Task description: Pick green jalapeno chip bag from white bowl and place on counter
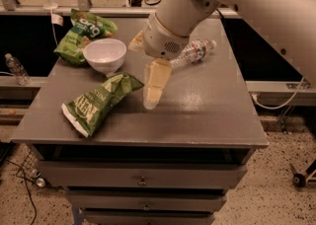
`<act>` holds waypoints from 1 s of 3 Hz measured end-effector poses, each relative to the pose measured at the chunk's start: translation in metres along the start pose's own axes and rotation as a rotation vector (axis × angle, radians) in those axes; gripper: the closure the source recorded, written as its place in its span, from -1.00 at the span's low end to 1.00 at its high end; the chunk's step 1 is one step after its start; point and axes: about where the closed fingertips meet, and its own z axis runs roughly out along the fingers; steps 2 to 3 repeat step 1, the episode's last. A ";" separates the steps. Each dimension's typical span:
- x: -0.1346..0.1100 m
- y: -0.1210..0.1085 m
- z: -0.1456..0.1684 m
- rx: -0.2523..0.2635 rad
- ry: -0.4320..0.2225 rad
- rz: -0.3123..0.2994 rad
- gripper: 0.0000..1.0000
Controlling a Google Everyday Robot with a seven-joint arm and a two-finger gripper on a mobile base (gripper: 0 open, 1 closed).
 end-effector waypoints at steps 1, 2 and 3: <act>0.040 0.017 -0.026 0.037 0.009 0.118 -1.00; 0.040 0.017 -0.026 0.037 0.009 0.118 -1.00; 0.040 0.017 -0.026 0.037 0.009 0.118 -1.00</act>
Offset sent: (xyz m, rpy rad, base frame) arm 0.0000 0.0000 0.0000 0.0000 0.0000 0.0000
